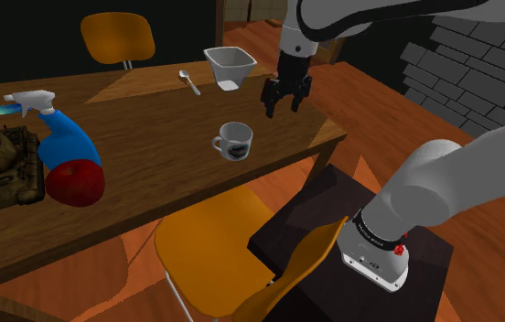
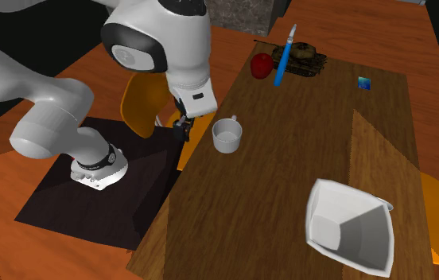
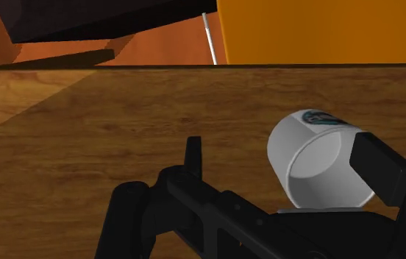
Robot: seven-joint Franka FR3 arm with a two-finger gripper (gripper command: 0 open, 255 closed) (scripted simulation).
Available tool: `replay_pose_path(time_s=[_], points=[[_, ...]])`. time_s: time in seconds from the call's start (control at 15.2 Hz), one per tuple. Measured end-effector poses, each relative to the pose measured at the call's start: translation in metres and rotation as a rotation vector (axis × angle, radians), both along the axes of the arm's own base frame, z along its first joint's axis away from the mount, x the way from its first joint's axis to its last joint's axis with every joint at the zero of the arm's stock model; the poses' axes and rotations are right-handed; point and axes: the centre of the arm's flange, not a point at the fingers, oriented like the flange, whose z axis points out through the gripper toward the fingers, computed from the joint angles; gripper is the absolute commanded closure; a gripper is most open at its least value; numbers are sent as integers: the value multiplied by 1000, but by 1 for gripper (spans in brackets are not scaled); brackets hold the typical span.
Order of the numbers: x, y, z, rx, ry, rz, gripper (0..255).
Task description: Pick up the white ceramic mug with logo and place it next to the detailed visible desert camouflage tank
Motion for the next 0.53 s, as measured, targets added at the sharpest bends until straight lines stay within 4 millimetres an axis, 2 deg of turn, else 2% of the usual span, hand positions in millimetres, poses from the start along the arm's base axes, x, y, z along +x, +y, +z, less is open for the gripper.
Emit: replay_pose_path(time_s=[0.53], points=[[66, 27, -70, -10, -23, -45, 0]])
